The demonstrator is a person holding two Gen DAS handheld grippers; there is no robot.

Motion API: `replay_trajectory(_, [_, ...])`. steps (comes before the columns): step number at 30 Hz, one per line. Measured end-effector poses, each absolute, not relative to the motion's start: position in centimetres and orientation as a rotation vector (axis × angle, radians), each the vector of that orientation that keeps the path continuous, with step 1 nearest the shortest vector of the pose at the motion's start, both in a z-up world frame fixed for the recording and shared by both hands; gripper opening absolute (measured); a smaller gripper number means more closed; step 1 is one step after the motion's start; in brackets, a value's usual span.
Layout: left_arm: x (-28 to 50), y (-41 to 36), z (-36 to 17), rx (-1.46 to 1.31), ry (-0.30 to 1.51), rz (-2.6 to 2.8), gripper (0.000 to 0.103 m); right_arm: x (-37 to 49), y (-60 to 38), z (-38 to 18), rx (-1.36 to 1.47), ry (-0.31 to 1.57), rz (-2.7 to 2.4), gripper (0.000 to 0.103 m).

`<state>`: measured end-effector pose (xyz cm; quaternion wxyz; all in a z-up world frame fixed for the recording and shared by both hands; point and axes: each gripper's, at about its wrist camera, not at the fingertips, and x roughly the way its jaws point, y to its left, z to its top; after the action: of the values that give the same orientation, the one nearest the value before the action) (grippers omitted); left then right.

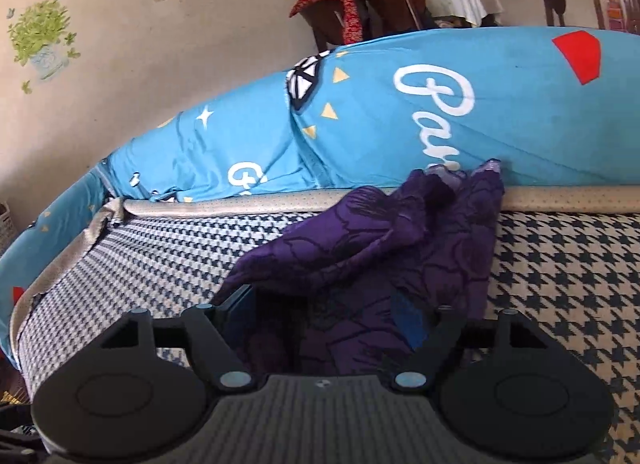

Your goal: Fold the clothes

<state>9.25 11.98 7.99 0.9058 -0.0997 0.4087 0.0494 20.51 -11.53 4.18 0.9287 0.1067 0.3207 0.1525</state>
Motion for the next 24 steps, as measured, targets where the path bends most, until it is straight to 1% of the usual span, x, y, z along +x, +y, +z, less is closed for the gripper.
replay_trajectory(3, [9.3, 11.9, 7.8, -0.197, 0.85, 0.104, 0.103, 21.0, -11.9, 4.3, 0.17, 0.634, 0.252, 0.072])
replay_trajectory(7, [9.4, 12.1, 7.5, -0.212, 0.868, 0.099, 0.103, 21.5, -11.2, 4.2, 0.012, 0.599, 0.167, 0.072])
replay_trajectory(15, [9.0, 12.1, 7.3, -0.235, 0.888, 0.069, 0.103, 22.2, -10.1, 2.8, -0.134, 0.634, 0.093, 0.072])
replay_trajectory(19, [9.0, 12.0, 7.4, -0.239, 0.893, 0.06, 0.103, 23.0, -9.2, 2.6, -0.19, 0.613, 0.1, 0.072])
replay_trajectory(21, [9.0, 11.9, 7.4, -0.241, 0.897, 0.056, 0.103, 23.6, -8.6, 2.7, -0.198, 0.592, 0.113, 0.072])
replay_trajectory(24, [9.0, 12.0, 7.2, -0.239, 0.904, 0.052, 0.103, 24.2, -8.5, 4.0, -0.074, 0.507, 0.206, 0.072])
